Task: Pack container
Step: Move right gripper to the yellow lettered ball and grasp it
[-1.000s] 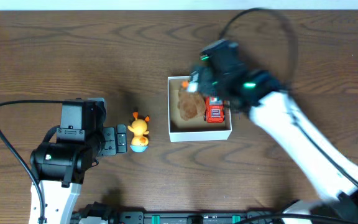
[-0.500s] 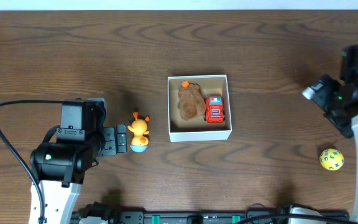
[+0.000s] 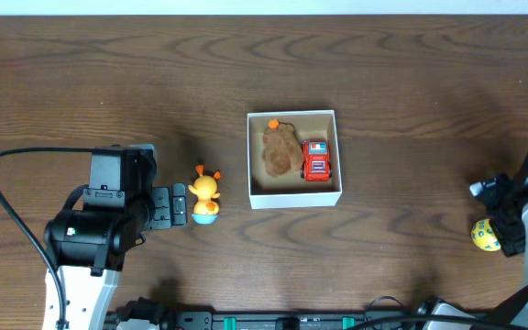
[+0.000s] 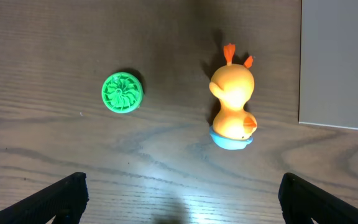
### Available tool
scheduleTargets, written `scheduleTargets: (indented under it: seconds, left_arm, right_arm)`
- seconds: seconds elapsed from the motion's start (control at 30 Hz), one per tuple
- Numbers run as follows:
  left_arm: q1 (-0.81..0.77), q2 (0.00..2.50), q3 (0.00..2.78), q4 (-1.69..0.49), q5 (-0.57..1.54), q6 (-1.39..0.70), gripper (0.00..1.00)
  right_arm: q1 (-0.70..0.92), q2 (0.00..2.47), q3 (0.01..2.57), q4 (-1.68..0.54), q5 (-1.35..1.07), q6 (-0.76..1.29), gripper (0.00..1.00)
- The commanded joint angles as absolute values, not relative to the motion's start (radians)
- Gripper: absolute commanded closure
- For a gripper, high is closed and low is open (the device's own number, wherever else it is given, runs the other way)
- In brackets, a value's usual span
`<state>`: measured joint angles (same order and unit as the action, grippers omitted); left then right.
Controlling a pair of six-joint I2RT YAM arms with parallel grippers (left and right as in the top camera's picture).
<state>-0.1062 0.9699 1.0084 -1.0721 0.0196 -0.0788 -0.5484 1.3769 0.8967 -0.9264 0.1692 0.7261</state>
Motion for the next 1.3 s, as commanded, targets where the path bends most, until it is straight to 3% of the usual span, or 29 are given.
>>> scheduleTargets:
  seconds: [0.0, 0.27, 0.43, 0.6, 0.7, 0.77, 0.9, 1.03, 1.27]
  left_arm:
    - [-0.101, 0.973, 1.023, -1.075, 0.019, -0.088, 0.02]
    - [-0.101, 0.973, 1.023, -1.077, 0.019, -0.088, 0.02]
    - [-0.101, 0.973, 1.023, -1.077, 0.019, -0.088, 0.02]
    - [-0.101, 0.973, 1.023, -1.077, 0.019, -0.088, 0.02]
    - [-0.101, 0.973, 1.023, -1.077, 0.019, -0.088, 0.02]
    - [-0.101, 0.973, 1.023, -1.077, 0.019, -0.088, 0.02]
    - [-0.101, 0.973, 1.023, -1.077, 0.019, -0.088, 0.02]
    - [-0.101, 0.973, 1.023, -1.077, 0.019, -0.088, 0.02]
    - [-0.101, 0.973, 1.023, -1.077, 0.019, -0.088, 0.02]
  right_arm:
    - [-0.585, 1.375, 0.834, -0.876, 0.176, 0.723, 0.01]
    - [-0.609, 1.375, 0.715, -0.714, 0.176, 0.686, 0.09]
    - [-0.609, 1.375, 0.704, -0.702, 0.176, 0.675, 0.47]
    - [-0.608, 1.375, 0.704, -0.702, 0.176, 0.675, 0.64]
    - [-0.608, 1.374, 0.705, -0.702, 0.171, 0.674, 0.83]
    - [-0.607, 1.374, 0.706, -0.702, 0.15, 0.661, 0.9]
    - [-0.591, 1.358, 0.728, -0.703, 0.073, 0.592, 0.99]
    - [-0.52, 1.301, 0.79, -0.748, 0.047, 0.552, 0.99]
    - [-0.209, 1.167, 0.998, -0.831, -0.037, 0.35, 0.99]
